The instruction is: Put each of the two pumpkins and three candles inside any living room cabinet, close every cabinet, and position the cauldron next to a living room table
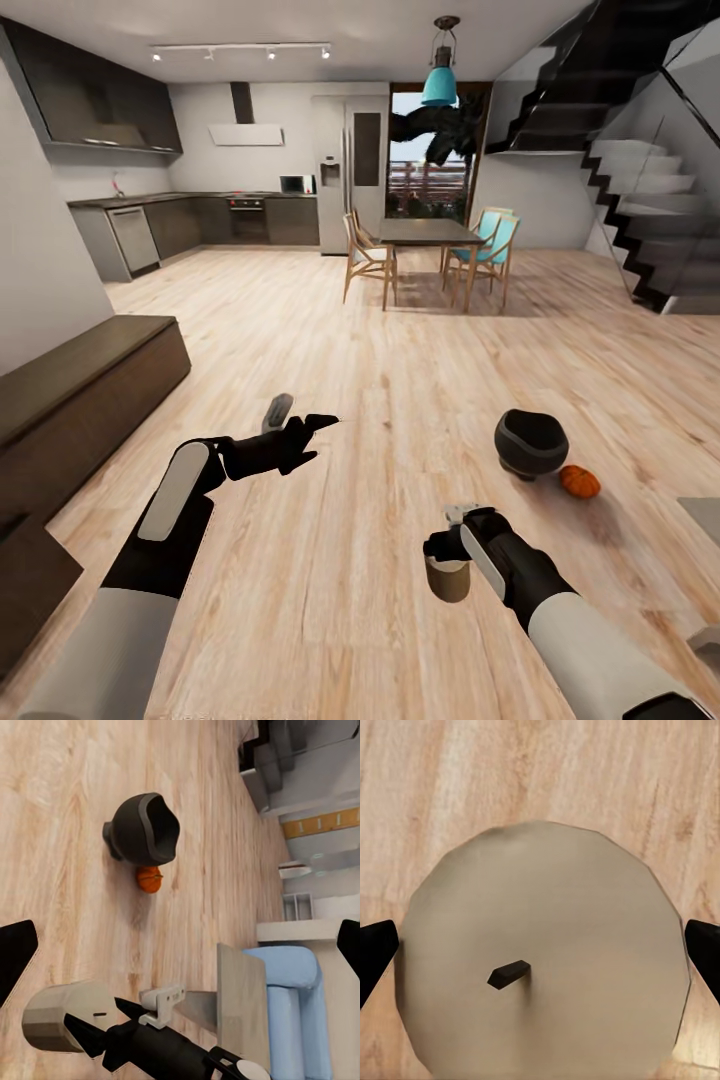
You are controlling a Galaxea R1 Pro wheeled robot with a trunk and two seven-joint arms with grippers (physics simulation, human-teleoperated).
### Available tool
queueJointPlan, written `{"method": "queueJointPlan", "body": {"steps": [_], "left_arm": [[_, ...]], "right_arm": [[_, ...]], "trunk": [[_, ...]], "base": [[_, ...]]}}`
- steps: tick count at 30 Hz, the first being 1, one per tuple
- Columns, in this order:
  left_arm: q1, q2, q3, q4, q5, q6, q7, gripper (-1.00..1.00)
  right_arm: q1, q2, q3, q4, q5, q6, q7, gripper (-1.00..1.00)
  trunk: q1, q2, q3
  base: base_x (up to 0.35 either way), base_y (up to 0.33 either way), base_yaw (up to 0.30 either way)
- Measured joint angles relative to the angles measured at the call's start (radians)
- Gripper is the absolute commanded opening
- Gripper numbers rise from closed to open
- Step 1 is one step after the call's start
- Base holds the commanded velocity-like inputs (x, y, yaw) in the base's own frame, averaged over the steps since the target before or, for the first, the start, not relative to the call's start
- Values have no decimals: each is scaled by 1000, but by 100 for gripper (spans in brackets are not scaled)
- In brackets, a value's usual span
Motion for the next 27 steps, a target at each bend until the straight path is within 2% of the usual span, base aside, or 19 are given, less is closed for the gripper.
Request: {"method": "queueJointPlan", "body": {"steps": [27], "left_arm": [[0, 0, 0, 0, 0, 0, 0, 100]], "right_arm": [[0, 0, 0, 0, 0, 0, 0, -100]], "trunk": [[0, 0, 0]], "base": [[0, 0, 284]]}}
